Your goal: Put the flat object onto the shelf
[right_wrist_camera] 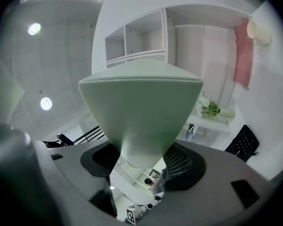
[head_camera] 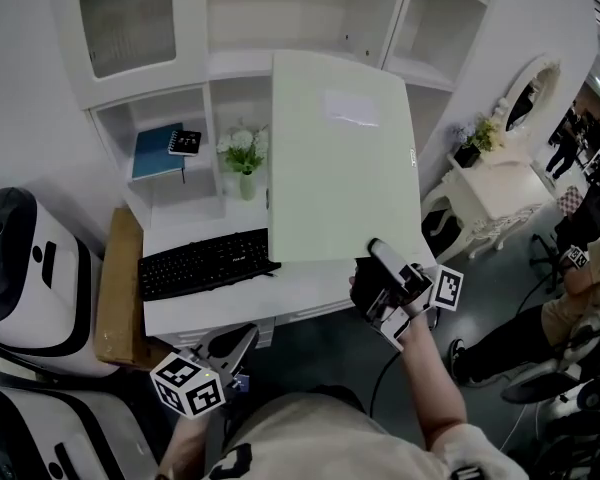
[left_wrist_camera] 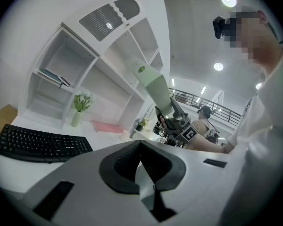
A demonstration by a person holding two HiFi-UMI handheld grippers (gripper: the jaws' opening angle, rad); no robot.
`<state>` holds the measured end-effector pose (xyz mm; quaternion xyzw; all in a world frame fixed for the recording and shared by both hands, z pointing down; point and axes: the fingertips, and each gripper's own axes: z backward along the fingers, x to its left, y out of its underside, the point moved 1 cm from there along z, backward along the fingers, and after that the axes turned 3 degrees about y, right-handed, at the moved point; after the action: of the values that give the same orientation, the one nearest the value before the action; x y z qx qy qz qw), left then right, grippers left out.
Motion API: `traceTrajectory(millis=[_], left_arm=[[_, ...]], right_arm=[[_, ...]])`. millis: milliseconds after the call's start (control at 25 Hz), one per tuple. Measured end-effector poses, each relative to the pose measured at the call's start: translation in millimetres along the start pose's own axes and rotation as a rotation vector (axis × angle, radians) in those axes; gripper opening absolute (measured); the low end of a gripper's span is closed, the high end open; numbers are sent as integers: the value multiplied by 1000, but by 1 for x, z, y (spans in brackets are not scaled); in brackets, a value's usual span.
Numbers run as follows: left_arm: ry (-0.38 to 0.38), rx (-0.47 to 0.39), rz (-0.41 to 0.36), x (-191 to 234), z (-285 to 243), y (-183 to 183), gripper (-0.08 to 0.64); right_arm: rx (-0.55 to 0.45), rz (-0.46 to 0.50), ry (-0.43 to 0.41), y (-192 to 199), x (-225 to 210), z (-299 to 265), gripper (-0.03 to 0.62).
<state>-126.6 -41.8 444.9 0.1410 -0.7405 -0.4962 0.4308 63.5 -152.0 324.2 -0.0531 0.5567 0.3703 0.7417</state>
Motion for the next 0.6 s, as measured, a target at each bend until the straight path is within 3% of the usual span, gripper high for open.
traceTrajectory(millis=[280, 600], left_arm=[[-17, 1, 32, 19, 6, -4, 14], [-55, -23, 0, 20, -3, 3, 14]], right_arm=[[-13, -5, 23, -20, -13, -30, 295], [15, 2, -29, -30, -14, -35, 295]])
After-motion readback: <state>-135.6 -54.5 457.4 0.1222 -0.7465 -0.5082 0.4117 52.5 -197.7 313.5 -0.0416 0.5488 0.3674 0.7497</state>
